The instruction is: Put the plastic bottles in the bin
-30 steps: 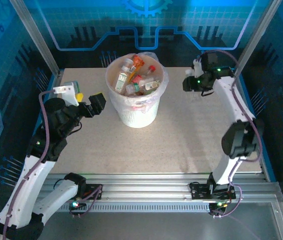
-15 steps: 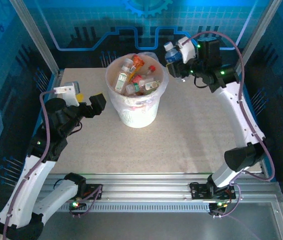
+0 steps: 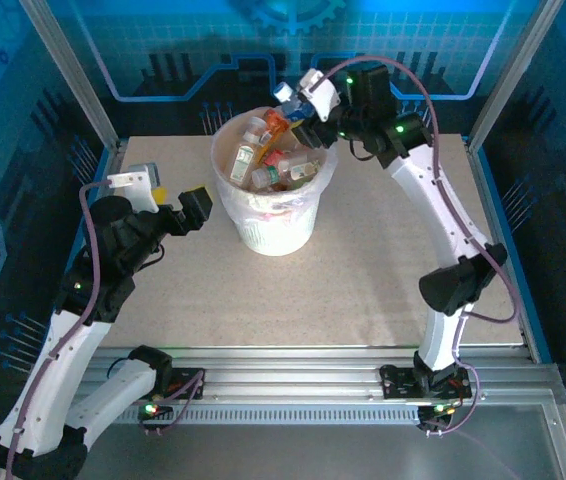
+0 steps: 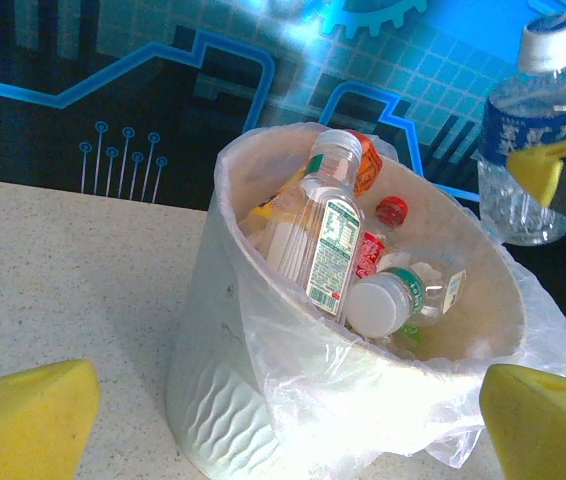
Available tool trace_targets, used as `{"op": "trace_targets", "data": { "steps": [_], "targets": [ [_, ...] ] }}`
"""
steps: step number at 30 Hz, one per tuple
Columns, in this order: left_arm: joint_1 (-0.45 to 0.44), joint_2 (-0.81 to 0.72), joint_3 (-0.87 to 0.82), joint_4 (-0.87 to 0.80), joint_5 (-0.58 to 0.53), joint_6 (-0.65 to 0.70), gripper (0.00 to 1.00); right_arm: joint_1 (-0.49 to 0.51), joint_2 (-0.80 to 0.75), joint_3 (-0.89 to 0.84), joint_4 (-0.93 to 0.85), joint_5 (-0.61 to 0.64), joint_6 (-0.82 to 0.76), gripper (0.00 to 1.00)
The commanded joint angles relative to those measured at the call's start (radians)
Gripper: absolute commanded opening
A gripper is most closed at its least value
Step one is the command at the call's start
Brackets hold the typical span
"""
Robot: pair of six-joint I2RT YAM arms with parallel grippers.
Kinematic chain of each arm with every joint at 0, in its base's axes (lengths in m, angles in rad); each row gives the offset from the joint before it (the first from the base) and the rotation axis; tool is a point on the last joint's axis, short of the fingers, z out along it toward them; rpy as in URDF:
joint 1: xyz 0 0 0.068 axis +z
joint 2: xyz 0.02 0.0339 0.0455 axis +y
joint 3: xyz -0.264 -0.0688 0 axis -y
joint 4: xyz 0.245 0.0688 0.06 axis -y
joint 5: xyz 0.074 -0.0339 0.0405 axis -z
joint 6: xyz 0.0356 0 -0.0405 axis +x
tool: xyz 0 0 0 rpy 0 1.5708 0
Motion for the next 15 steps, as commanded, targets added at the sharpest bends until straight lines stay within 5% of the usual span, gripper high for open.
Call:
{"op": "trace_targets", "data": {
  "steps": [1,15],
  "targets": [
    [0.009,-0.010,0.020,-0.018,0.012,-0.016,0.99,0.036,0.080,0.106,-0.004,0.002,-0.084,0.42],
    [0.009,-0.010,0.017,-0.024,0.011,-0.019,0.99,0.065,0.199,0.193,-0.076,0.073,-0.177,0.46]
  ]
}}
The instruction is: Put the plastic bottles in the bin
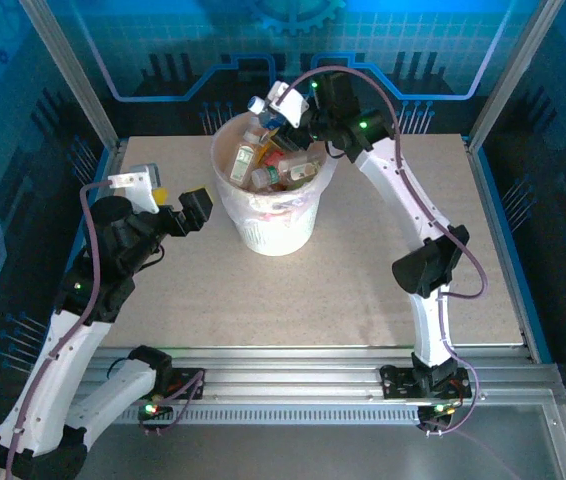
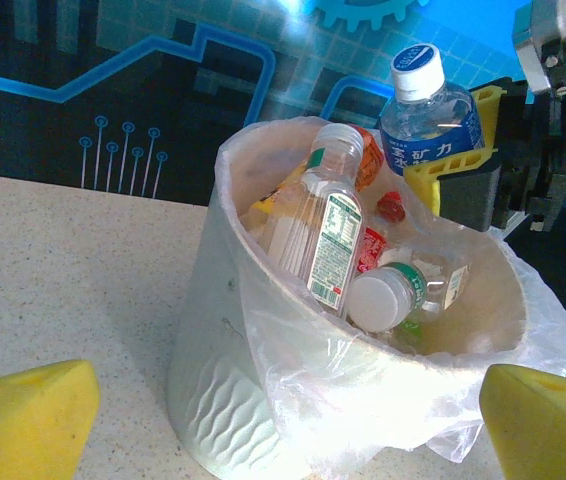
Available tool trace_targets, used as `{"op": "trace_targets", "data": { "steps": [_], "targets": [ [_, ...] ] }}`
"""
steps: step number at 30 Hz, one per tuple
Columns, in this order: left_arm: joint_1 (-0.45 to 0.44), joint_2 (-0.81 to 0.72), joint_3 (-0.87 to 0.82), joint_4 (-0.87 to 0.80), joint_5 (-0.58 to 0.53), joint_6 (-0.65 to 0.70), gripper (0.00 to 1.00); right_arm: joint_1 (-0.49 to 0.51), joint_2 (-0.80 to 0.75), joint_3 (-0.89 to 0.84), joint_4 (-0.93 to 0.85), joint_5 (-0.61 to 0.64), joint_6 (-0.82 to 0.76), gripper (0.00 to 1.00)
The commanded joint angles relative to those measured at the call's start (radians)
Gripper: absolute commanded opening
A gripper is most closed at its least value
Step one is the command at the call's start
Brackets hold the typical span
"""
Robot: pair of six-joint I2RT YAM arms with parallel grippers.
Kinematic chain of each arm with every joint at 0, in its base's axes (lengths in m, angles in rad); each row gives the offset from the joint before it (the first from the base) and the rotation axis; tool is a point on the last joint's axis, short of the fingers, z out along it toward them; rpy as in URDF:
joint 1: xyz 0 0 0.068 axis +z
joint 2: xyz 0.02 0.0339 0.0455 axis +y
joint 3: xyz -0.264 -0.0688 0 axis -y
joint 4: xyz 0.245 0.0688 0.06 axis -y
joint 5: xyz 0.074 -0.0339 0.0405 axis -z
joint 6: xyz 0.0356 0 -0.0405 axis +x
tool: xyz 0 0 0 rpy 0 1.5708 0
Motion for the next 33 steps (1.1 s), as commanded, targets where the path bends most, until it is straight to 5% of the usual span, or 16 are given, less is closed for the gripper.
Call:
{"op": "trace_targets", "data": {
  "steps": [1,9,15,27,33],
  "targets": [
    [0.008,-0.011,0.016,-0.013,0.008,-0.020,0.99,0.010,0.006,0.041,-0.038,0.031,-0.039,0.47],
    [0.008,-0.004,0.017,-0.006,0.014,-0.026,0.99,0.014,-0.015,0.029,-0.073,0.028,-0.053,0.78],
    [0.008,-0.004,0.023,-0.009,0.018,-0.027,0.99,0.015,-0.047,0.022,-0.091,-0.010,-0.042,0.88],
    [0.009,-0.001,0.029,-0.017,0.024,-0.024,0.99,0.017,-0.099,0.006,-0.126,-0.136,-0.001,0.91],
    [0.009,0.027,0.044,-0.016,0.038,-0.016,0.99,0.017,-0.097,0.021,-0.089,-0.109,0.093,0.82]
  ]
}}
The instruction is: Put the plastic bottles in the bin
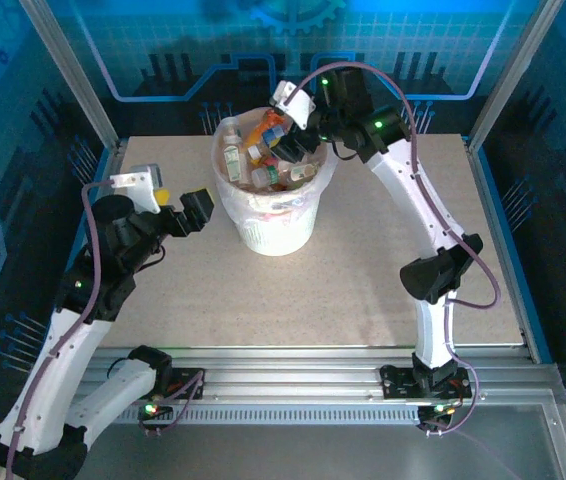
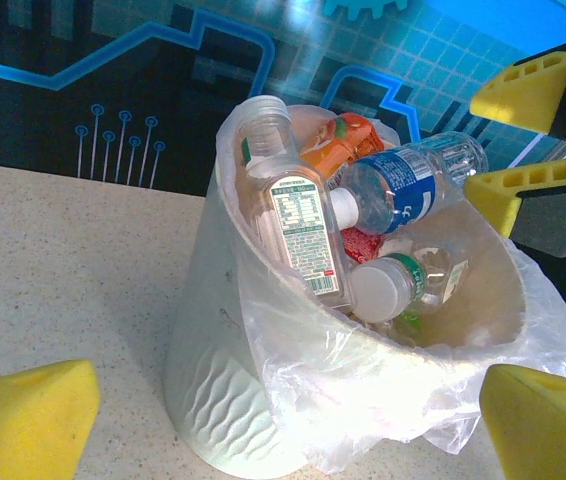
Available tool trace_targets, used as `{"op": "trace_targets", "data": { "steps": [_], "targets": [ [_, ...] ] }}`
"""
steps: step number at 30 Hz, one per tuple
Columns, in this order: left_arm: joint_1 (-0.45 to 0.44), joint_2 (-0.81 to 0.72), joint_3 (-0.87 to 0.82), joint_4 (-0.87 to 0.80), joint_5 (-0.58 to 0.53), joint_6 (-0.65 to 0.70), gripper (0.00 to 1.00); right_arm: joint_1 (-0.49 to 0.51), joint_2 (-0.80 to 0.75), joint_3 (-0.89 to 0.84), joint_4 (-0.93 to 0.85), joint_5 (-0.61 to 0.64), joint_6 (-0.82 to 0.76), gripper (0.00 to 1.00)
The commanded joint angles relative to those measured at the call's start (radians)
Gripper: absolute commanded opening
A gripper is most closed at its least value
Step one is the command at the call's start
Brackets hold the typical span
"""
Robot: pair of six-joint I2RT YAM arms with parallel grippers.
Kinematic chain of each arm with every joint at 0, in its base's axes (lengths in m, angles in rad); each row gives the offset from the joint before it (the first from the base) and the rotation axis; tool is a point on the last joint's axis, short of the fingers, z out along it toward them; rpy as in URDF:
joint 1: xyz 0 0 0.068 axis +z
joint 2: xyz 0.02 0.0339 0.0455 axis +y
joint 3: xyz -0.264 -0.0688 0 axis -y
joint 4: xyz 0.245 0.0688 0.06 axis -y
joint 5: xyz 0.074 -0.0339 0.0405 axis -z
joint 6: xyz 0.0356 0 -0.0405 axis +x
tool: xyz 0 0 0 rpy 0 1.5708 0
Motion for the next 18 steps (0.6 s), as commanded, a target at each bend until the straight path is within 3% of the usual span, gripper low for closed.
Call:
{"op": "trace_targets", "data": {
  "steps": [1,5,9,18],
  "targets": [
    [0.008,0.019,0.039,0.000,0.029,-0.007,0.99,0.015,-0.015,0.024,0.021,0.008,0.097,0.78],
    [0.009,0.038,0.035,0.017,0.047,-0.016,0.99,0.016,0.046,0.116,0.013,0.096,0.194,0.66],
    [0.009,0.050,0.038,0.026,0.061,-0.017,0.99,0.016,0.126,0.213,-0.013,0.180,0.256,0.66],
    [0.009,0.054,0.039,0.023,0.064,-0.013,0.99,0.016,0.195,0.250,-0.040,0.220,0.318,0.61]
  ]
}}
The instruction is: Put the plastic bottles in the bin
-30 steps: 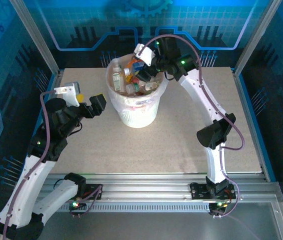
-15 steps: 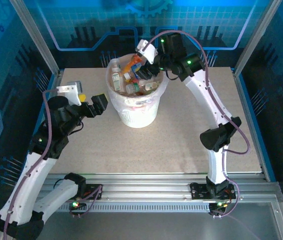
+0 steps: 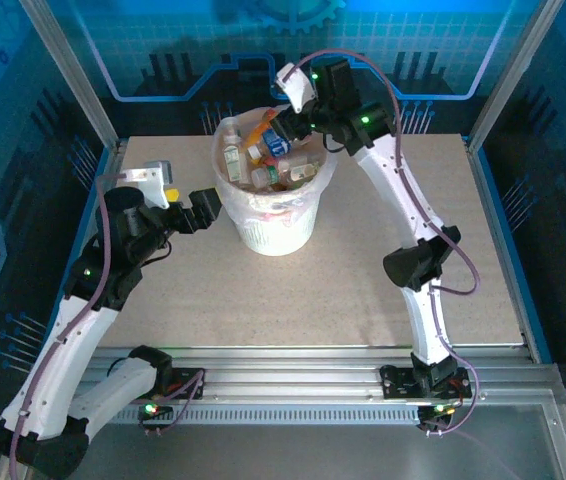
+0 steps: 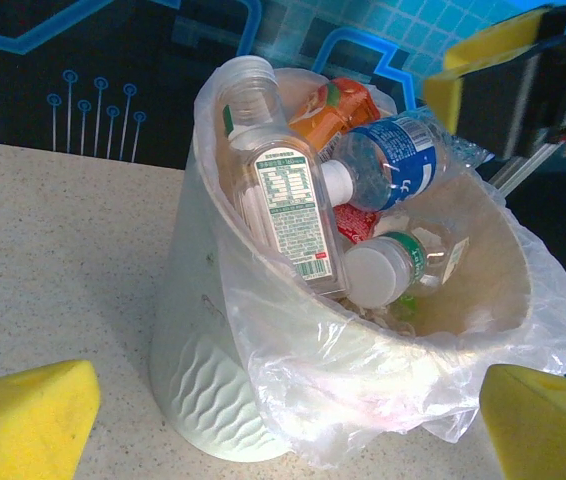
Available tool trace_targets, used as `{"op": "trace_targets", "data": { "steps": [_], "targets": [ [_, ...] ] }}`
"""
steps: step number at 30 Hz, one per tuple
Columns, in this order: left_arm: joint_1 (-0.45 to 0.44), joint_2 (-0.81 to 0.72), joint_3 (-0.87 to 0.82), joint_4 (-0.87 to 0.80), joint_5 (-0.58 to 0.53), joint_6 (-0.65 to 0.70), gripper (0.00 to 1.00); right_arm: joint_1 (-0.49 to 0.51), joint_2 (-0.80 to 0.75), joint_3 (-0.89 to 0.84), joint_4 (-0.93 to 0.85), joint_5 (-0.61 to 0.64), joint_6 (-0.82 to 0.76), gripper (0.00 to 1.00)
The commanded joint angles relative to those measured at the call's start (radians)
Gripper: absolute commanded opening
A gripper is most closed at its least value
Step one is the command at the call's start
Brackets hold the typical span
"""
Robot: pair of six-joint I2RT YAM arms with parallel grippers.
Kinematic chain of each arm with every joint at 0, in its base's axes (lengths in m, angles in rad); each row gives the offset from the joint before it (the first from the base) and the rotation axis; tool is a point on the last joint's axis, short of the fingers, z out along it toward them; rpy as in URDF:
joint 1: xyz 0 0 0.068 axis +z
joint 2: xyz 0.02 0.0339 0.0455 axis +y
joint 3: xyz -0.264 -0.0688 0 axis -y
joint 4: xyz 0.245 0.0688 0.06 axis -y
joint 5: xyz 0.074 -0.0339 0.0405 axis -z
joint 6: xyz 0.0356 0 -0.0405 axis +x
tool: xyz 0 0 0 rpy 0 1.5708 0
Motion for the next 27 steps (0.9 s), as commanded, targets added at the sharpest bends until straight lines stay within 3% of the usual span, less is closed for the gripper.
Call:
{"op": "trace_targets", "data": {
  "steps": [1,15,20,27],
  "targets": [
    [0.009,-0.001,0.035,0.020,0.018,-0.013,0.99,0.016,0.016,0.029,-0.042,0.028,0.050,0.60],
    [0.009,-0.003,0.033,0.022,0.023,-0.020,0.99,0.021,-0.075,-0.055,-0.141,-0.007,0.127,0.55],
    [0.009,-0.005,0.042,0.014,0.020,-0.013,0.99,0.026,-0.091,-0.024,-0.134,0.006,0.124,0.67],
    [0.009,-0.024,0.056,-0.005,0.005,0.002,0.99,0.027,-0.158,-0.005,-0.144,0.052,0.143,0.93]
  ]
}}
